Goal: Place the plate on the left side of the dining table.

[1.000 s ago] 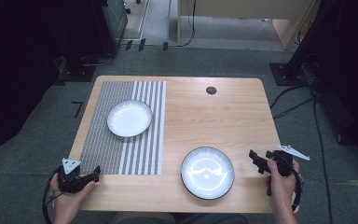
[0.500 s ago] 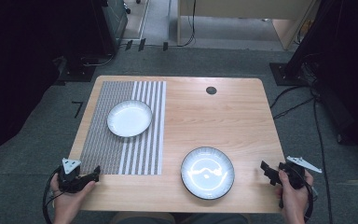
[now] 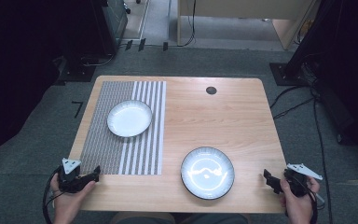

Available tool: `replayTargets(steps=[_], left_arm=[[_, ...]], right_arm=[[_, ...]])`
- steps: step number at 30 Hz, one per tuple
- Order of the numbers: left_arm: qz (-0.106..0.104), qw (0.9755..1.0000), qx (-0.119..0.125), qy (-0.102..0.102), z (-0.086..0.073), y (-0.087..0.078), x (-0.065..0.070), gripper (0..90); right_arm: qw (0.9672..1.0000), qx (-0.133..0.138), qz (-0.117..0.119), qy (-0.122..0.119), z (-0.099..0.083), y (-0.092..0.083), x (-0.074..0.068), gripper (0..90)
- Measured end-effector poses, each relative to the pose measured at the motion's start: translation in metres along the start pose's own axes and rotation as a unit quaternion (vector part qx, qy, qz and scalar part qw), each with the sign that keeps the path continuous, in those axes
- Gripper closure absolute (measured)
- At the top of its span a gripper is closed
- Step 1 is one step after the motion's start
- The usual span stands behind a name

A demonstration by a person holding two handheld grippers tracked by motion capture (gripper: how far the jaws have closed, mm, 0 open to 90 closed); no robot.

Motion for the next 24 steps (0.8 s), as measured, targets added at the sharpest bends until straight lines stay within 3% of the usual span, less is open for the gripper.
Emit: replayTargets(steps=[5, 7, 9, 24], left_arm=[[0.000, 1.0000, 0.000, 0.000, 0.000, 0.000, 0.000, 15.9], [0.000, 1.0000, 0.000, 0.000, 0.000, 0.000, 0.000, 15.9], [0.000, 1.0000, 0.000, 0.000, 0.000, 0.000, 0.000, 15.9], [0.000, 1.0000, 0.001, -0.001, 0.000, 0.000, 0.000, 15.9]], right_arm=[[0.9993, -0.003, -0.031, -0.022, -0.004, 0.001, -0.006, 13.3], [0.9987, -0.001, -0.039, -0.032, -0.005, 0.003, -0.008, 9.0], [0.9987, -0.004, -0.033, -0.038, -0.007, 0.005, -0.012, 0.0], [0.9985, 0.022, -0.033, -0.037, -0.012, 0.005, -0.014, 0.0]])
Point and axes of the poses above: each handheld gripper's, and its own axes: y roughly forward along the jaws, z roughly out of its top, x roughly to its right, the point moved 5 cm from there along y, roughly forward along the jaws, and after that the axes turned 2 degrees about -x, right-handed, at the moved point
